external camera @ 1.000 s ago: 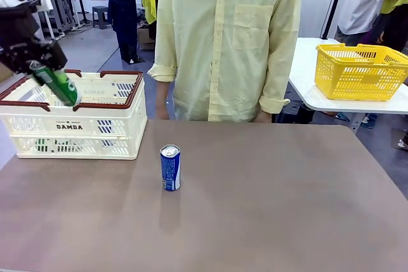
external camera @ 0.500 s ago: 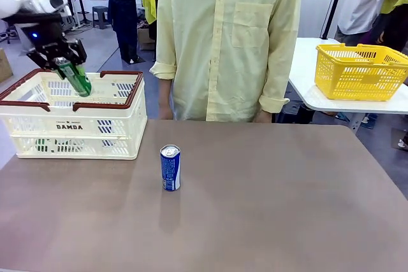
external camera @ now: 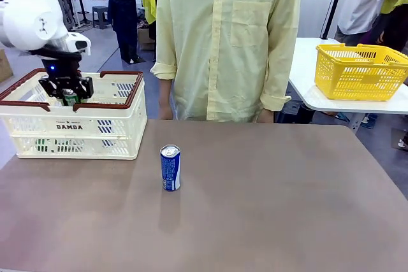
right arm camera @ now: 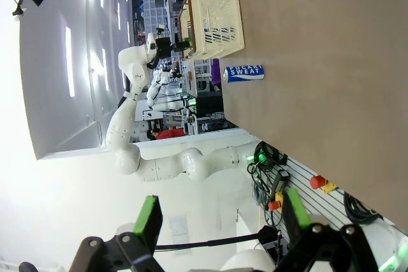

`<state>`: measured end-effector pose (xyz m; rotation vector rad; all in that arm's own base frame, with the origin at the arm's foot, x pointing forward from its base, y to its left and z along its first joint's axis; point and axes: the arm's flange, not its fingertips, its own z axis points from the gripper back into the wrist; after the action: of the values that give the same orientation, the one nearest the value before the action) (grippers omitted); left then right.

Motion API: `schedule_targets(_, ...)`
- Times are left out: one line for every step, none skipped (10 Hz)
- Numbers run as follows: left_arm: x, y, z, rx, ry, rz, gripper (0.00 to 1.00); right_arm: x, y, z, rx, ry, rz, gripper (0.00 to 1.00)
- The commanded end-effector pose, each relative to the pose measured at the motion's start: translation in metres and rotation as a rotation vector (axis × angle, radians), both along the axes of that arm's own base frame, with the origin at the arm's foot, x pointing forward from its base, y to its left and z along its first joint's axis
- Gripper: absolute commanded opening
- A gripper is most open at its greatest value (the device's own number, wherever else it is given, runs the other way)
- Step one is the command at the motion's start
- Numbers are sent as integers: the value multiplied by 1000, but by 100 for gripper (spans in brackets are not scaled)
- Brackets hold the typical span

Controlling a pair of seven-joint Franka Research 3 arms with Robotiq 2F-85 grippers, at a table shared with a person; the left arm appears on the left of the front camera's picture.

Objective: Place the drinks into the Shopping basket.
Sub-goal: Pick up one drink and place it into the Shopping basket.

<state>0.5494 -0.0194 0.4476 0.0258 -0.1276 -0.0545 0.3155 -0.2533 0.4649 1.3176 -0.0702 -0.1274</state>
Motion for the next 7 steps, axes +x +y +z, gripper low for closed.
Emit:
schedule_targets(-5,6,-5,17,-40,-6,0,-2,0,5,-7,17,8,100)
schedule_targets(-4,7,-7,13,-39,-1,0,-2,0,5,-7,17,8,100)
schedule_targets(-3,7,-8,6,-38,1,0,-2,0,5,-7,17,8,100)
schedule_targets(-2,7,-10,0,-27,3,0,-2,0,5,-7,17,8,100)
schedule_targets(-1,9,-14,-6,-15,8,0,-2,0,5,-7,17,8,100)
schedule_targets(-1,10,-14,-21,-14,17,28,-2,0,5,-7,17,8,100)
schedule_targets(-2,11,-12,-27,-11,13,87,-2,0,5,-7,17,8,100)
